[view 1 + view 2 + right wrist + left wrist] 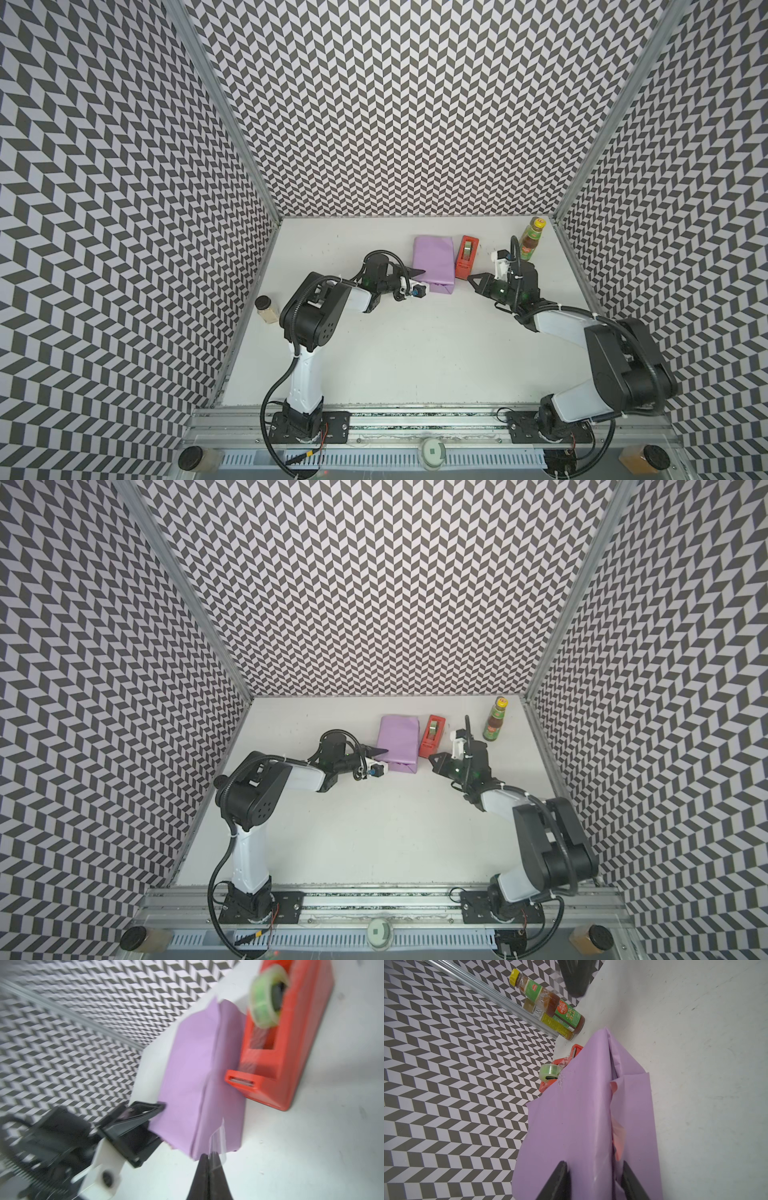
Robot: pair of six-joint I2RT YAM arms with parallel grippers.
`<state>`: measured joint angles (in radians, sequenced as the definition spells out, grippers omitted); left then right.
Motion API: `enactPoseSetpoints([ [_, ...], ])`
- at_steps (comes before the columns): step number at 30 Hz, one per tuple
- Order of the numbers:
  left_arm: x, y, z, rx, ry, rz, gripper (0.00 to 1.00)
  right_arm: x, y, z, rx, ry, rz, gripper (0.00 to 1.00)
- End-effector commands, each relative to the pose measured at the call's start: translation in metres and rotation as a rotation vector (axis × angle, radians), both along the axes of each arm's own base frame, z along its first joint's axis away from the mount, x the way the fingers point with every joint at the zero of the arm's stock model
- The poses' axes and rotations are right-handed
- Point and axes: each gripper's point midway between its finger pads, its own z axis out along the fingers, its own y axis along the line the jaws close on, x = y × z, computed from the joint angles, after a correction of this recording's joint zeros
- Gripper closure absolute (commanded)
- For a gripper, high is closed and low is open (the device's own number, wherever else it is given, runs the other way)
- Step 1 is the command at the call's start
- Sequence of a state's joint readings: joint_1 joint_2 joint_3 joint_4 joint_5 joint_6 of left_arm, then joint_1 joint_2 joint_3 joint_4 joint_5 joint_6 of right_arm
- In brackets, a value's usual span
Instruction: Wrap the gift box in paper
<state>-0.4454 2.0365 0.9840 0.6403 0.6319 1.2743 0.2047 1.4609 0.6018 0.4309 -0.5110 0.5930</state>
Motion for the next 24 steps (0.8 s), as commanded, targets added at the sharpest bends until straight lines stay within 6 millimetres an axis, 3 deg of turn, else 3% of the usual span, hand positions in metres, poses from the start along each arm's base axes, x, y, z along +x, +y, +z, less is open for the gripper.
enactPoseSetpoints([
  [1, -0.011, 0.013, -0.058, 0.125, 0.16, 0.045, 0.59, -0.022, 0.021, 0.029, 0.01, -0.17, 0.157, 1.0],
  [6, -0.012, 0.014, -0.059, 0.128, 0.162, 0.047, 0.59, -0.05, 0.055, 0.049, 0.005, -0.299, 0.337, 1.0],
  [12, -0.011, 0.014, -0.059, 0.129, 0.161, 0.048, 0.59, -0.076, 0.083, 0.043, -0.004, -0.379, 0.513, 1.0],
  [24, -0.01, 0.014, -0.059, 0.129, 0.162, 0.05, 0.6, -0.038, 0.099, 0.017, -0.2, -0.476, 0.496, 1.0],
])
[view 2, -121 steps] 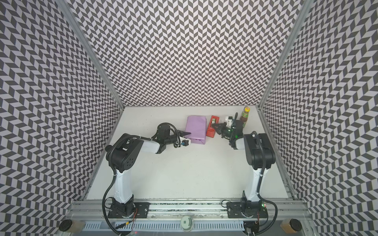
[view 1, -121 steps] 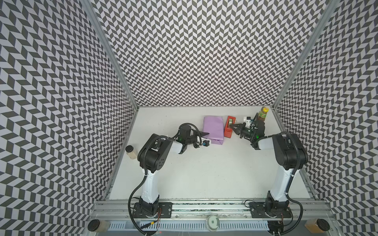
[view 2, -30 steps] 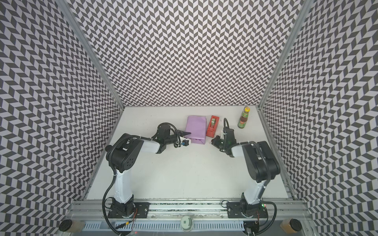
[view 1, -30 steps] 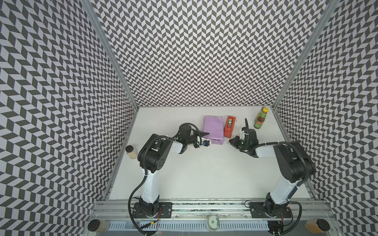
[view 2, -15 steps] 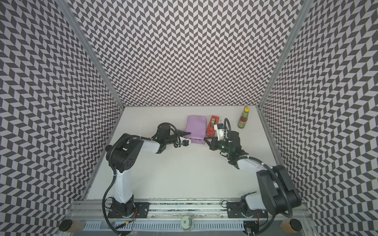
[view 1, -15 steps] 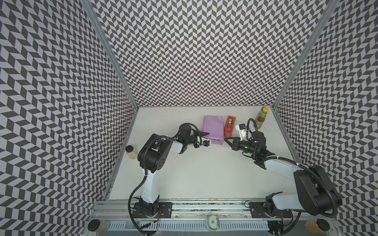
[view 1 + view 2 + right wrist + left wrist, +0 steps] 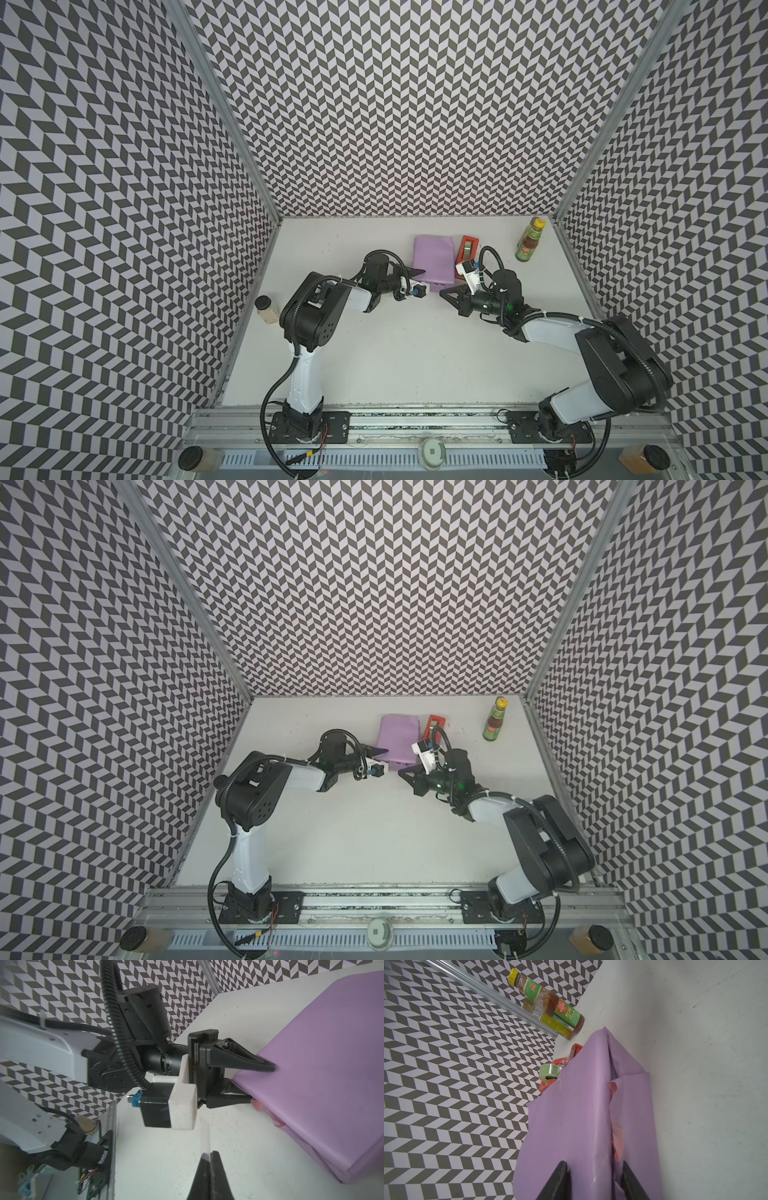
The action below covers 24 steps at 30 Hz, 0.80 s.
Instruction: Wrap the gift box in paper
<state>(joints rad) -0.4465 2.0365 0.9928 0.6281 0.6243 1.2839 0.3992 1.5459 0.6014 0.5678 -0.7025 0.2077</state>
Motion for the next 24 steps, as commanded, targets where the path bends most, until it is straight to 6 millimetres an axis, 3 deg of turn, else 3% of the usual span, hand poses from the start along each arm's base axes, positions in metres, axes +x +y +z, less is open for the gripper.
enactPoseSetpoints([
  [1, -0.012, 0.014, -0.059, 0.12, 0.169, 0.049, 0.6, 0.016, 0.009, 0.014, -0.047, -0.189, 0.011, 1.0],
  [9, -0.012, 0.014, -0.059, 0.119, 0.168, 0.048, 0.6, 0.035, 0.014, 0.0, -0.133, -0.257, -0.001, 1.0],
  [24, -0.012, 0.014, -0.059, 0.118, 0.169, 0.048, 0.6, 0.05, 0.013, -0.014, -0.248, -0.334, -0.04, 1.0],
])
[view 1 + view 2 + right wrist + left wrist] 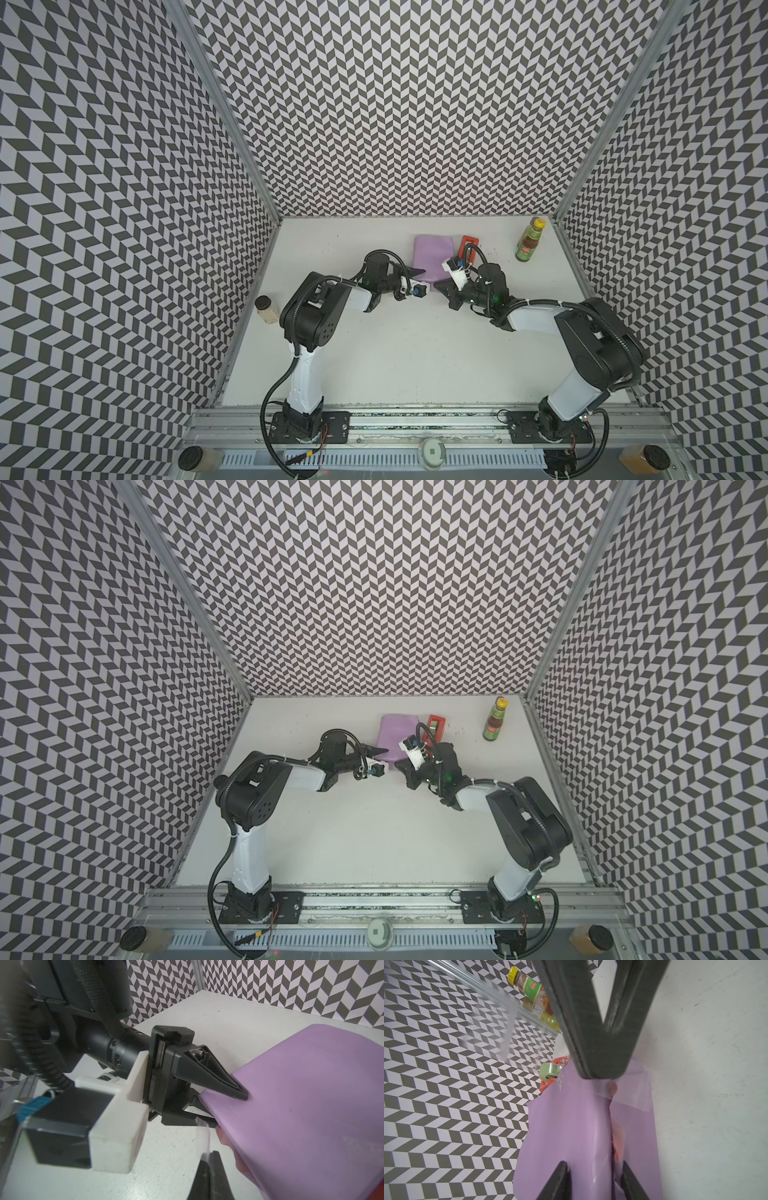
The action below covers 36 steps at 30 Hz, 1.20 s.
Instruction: Wrap the gift box in paper
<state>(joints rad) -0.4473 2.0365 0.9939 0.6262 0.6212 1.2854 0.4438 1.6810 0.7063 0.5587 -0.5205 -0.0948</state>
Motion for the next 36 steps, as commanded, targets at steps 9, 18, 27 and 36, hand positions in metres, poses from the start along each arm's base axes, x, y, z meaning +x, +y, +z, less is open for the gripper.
enactPoseSetpoints([
  [9, -0.012, 0.014, -0.058, 0.115, 0.17, 0.046, 0.6, 0.011, 0.009, 0.001, -0.073, -0.117, -0.01, 1.0],
  [18, -0.013, 0.014, -0.058, 0.115, 0.17, 0.046, 0.6, 0.018, 0.008, 0.001, -0.103, -0.153, -0.043, 1.0],
  [27, -0.012, 0.014, -0.058, 0.115, 0.17, 0.046, 0.6, 0.024, 0.009, -0.005, -0.132, -0.171, -0.061, 1.0],
  [36, -0.013, 0.014, -0.059, 0.116, 0.172, 0.046, 0.6, 0.028, 0.008, -0.003, -0.143, -0.2, -0.088, 1.0],
])
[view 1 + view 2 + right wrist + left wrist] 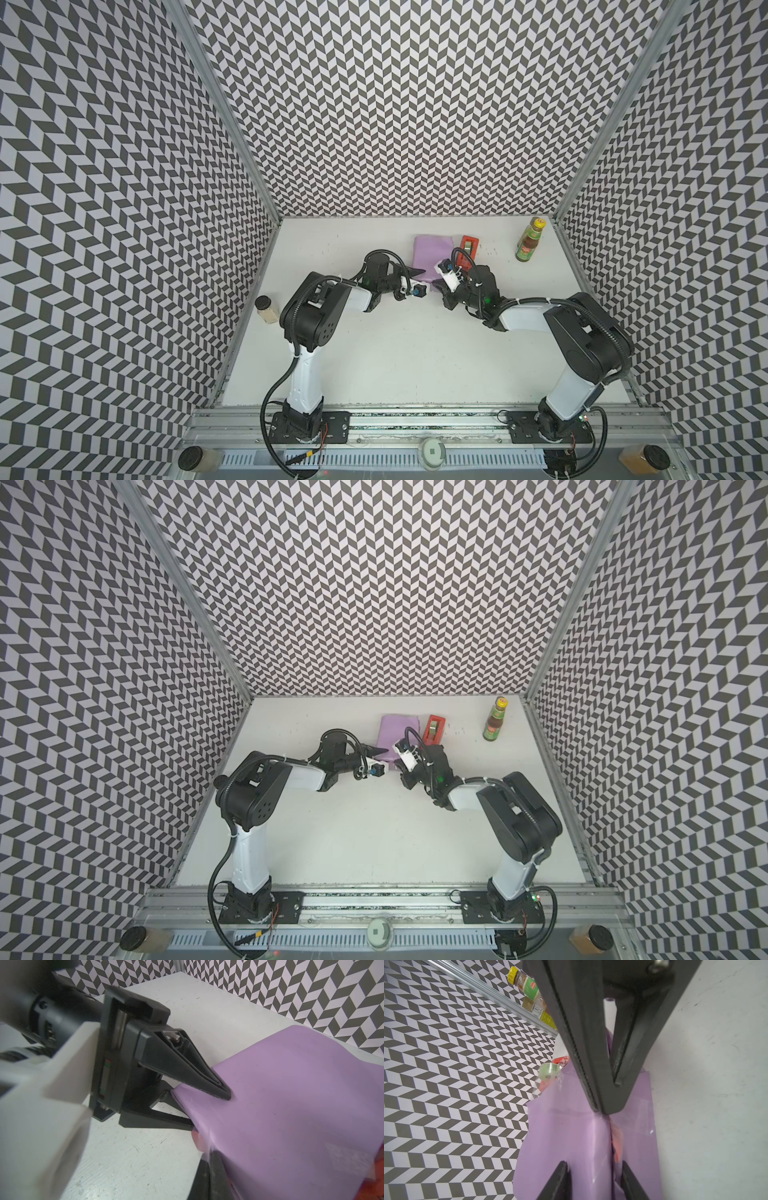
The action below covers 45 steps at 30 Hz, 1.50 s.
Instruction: Wrap the gift box in paper
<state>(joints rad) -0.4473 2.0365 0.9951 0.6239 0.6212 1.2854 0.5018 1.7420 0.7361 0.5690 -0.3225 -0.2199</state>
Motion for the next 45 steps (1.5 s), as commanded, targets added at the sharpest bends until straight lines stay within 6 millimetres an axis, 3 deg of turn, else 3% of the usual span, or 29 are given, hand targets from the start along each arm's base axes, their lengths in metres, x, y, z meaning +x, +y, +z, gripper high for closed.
enactPoseSetpoints([
  [1, -0.013, 0.014, -0.058, 0.115, 0.17, 0.045, 0.6, 0.01, 0.005, 0.016, 0.007, -0.094, -0.005, 1.0],
  [11, -0.013, 0.014, -0.058, 0.116, 0.171, 0.043, 0.6, 0.01, 0.005, 0.012, -0.02, -0.103, -0.018, 1.0],
  [29, -0.013, 0.014, -0.058, 0.114, 0.174, 0.042, 0.6, 0.008, 0.004, 0.007, -0.087, -0.134, -0.054, 0.91],
  [45, -0.014, 0.013, -0.058, 0.114, 0.176, 0.038, 0.61, 0.008, -0.002, 0.02, -0.098, -0.188, -0.11, 0.85],
])
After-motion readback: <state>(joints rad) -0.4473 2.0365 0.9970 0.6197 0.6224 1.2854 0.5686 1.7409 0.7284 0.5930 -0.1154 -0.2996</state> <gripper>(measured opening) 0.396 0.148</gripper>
